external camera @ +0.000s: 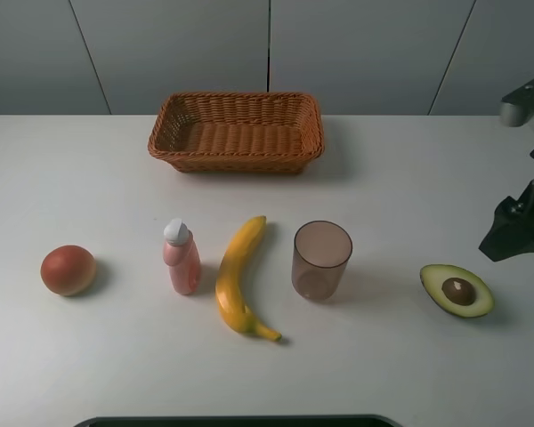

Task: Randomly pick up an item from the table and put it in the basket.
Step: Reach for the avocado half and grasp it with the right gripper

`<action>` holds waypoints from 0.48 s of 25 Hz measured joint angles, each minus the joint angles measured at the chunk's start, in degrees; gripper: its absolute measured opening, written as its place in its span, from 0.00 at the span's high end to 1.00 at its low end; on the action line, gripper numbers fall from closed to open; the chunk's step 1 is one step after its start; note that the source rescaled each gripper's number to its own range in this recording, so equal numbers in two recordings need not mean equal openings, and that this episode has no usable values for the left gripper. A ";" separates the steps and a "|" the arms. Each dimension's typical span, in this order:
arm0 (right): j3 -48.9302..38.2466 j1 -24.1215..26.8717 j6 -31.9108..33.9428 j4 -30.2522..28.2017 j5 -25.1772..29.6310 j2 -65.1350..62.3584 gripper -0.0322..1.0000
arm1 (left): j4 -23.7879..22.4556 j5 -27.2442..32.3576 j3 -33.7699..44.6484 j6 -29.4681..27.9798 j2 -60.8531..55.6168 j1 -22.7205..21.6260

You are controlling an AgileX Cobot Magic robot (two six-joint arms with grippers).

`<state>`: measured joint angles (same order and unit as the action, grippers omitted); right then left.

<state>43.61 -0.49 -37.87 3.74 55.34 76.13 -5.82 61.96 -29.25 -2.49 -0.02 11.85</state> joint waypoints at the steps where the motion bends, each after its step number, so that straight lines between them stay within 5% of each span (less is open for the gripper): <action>1: -1.64 0.00 -1.49 0.79 -2.71 0.44 0.00 | 0.00 0.00 0.00 0.00 0.00 0.00; 5: -7.75 0.00 -6.93 3.03 -10.61 1.08 0.00 | 0.00 0.00 0.00 0.00 0.00 0.00; 12: -11.90 0.00 -12.56 6.24 -15.65 1.08 0.00 | 0.00 0.00 0.00 0.00 0.00 0.00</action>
<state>31.71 -0.49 -50.43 9.98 39.69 77.21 -5.82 61.96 -29.25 -2.49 -0.02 11.85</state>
